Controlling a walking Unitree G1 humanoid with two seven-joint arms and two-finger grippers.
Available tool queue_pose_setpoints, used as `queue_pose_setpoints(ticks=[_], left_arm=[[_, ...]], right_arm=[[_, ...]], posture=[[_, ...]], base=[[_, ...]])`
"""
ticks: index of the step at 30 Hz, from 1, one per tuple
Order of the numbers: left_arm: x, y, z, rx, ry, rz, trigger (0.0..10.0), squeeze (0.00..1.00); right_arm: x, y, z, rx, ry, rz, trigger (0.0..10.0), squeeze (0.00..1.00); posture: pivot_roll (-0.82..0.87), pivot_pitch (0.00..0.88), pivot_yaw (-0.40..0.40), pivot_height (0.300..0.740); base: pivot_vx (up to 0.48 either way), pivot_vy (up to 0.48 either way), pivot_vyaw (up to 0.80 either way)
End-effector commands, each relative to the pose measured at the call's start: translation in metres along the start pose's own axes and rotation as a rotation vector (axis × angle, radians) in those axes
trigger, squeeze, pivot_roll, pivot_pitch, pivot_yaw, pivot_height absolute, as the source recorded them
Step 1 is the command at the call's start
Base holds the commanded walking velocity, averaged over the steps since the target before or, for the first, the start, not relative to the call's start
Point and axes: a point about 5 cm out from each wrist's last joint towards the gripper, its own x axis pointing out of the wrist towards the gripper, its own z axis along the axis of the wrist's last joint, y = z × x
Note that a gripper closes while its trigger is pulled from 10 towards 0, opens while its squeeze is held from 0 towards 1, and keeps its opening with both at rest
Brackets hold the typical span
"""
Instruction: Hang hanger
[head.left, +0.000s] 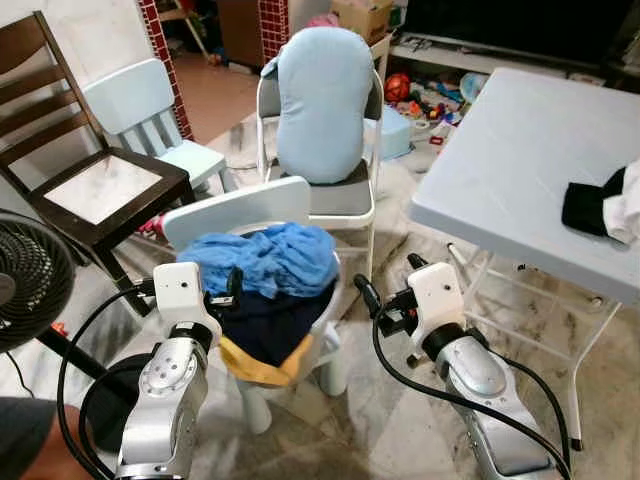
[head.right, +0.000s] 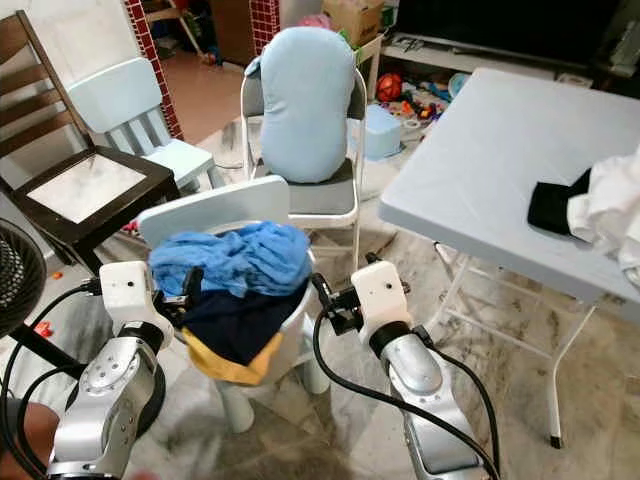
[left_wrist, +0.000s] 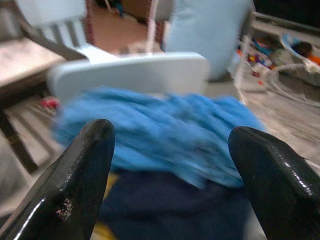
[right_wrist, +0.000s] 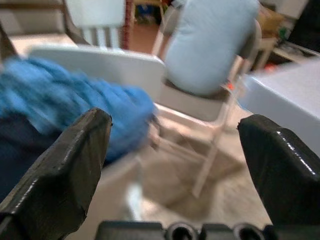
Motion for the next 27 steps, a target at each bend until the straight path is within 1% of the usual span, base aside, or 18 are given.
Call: queue_pose_setpoints(ticks=[1,7,13,14,20,23,27], left_arm=[[0.0022,0.0012,0.0047,0.010,-0.015,0.003,10.0,0.00],[0.0014,0.0029,0.0057,0.007,-0.022,0.014,10.0,0.00],[-0.0037,0.0018,0.0056,-0.002,-0.028,0.014,10.0,0.00],[-0.0049,0.0017,0.0050,-0.005,-0.028,0.011,10.0,0.00],[-0.0062,0.0005,0.0062,-0.011,-0.038,-0.006,10.0,0.00],[-0.0052,0.0007,0.0055,-0.015,-0.034,-0.009,10.0,0.00],[-0.0039,-0.0025,0.0051,-0.017,-0.032,-0.024,10.0,0.00]], right_arm=[[0.0017,-0.0012,0.0051,-0.004,-0.023,-0.007,10.0,0.00],[0.0012,-0.0012,0.0053,-0.005,-0.022,-0.006,10.0,0.00],[0.0000,-0.0013,0.0046,-0.012,-0.018,0.008,10.0,0.00],[0.0001,-0.0014,0.0048,-0.024,-0.018,0.012,10.0,0.00],[0.0012,0.0017,0.0057,-0.015,-0.018,0.023,10.0,0.00],[-0.0006,0.0027,0.0050,-0.022,-0.016,0.028,10.0,0.00],[-0.0028,-0.0006,0.0041,-0.026,-0.011,0.014,10.0,0.00]], posture=[[-0.05,0.069,0.014,0.740],[-0.05,0.070,0.004,0.740],[-0.04,0.082,-0.008,0.740],[-0.04,0.088,-0.011,0.740],[-0.04,0.098,-0.015,0.740],[-0.05,0.099,-0.012,0.740],[-0.06,0.099,-0.002,0.740]], base=[[0.000,0.000,0.00],[0.000,0.000,0.00],[0.000,0.000,0.00],[0.000,0.000,0.46],[0.000,0.000,0.70],[0.273,0.000,0.00],[0.303,0.000,0.00]])
